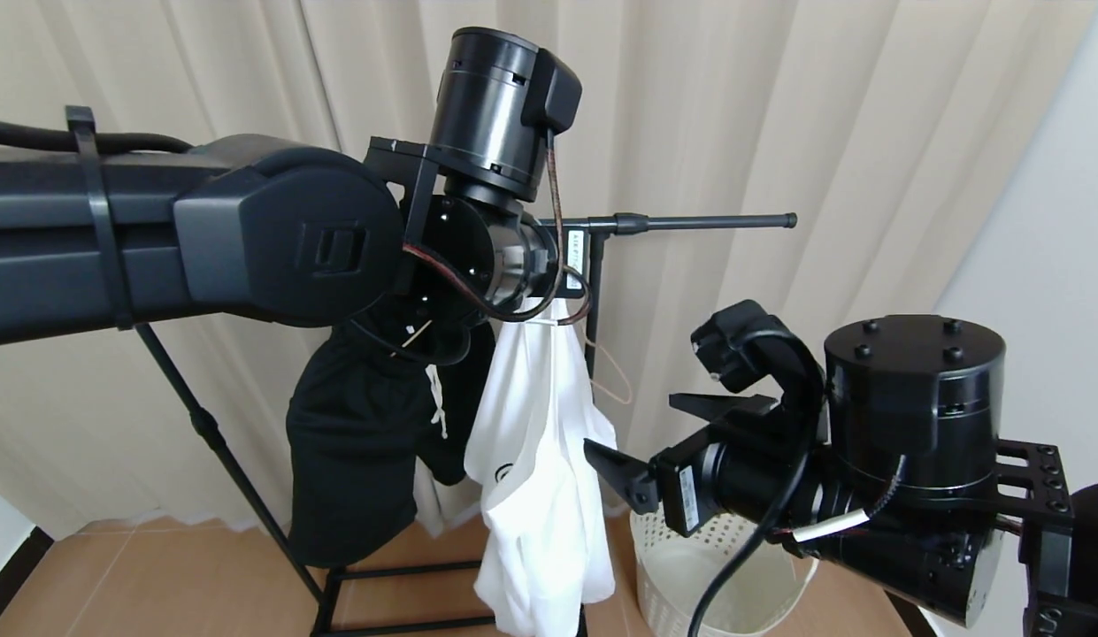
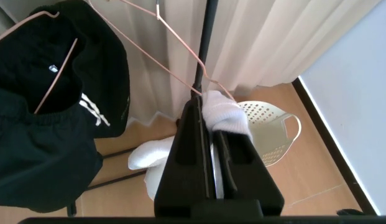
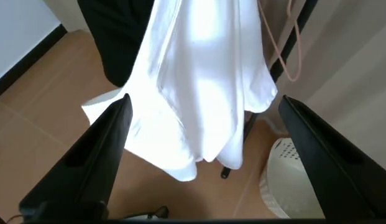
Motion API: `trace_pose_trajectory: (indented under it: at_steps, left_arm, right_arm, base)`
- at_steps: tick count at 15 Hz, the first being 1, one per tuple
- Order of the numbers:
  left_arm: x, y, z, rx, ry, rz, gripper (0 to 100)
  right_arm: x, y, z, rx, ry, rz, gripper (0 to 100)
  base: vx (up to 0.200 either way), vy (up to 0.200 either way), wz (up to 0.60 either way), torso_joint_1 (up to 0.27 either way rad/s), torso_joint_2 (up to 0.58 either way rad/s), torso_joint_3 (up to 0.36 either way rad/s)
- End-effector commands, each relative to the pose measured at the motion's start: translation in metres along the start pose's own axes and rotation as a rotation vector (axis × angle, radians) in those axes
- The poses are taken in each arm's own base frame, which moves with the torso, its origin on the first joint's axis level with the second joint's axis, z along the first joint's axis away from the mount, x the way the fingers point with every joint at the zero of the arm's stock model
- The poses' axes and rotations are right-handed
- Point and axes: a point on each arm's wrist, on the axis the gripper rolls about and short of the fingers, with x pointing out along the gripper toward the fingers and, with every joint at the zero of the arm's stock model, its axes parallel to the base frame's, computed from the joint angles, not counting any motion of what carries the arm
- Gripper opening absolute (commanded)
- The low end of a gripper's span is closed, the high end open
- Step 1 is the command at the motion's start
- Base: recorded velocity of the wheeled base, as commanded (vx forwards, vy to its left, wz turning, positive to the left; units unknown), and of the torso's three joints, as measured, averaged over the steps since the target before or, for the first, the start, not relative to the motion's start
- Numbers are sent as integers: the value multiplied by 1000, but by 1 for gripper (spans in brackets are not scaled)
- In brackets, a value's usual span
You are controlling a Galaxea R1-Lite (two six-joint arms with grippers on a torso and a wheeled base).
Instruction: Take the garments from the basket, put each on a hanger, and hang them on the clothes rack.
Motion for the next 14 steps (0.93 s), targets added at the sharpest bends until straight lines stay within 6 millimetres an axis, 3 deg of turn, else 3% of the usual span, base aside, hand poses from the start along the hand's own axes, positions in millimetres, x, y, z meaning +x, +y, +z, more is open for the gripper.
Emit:
trace_pose_trajectory:
  at_steps: [1,5,9,14]
  left_arm:
    - [-1,-2,-1,2,1,-5,0]
    - [-1,-6,-4,10,10,-11,0]
    - [-4,-7,-3,12,6,-18,0]
    - [-4,-7,-3,12,6,-18,0]
  right_arm:
    - [5,4,16,93,-52,10,100]
    - [3,6,32,169,-133,26,100]
    - [17,6,25,161,-109,-25,100]
    - [41,-22,13,117,-63,-163,100]
  base:
    - [0,0,0,0,0,0]
    - [0,0,0,0,0,0]
    - [0,0,0,0,0,0]
    - [0,0,0,0,0,0]
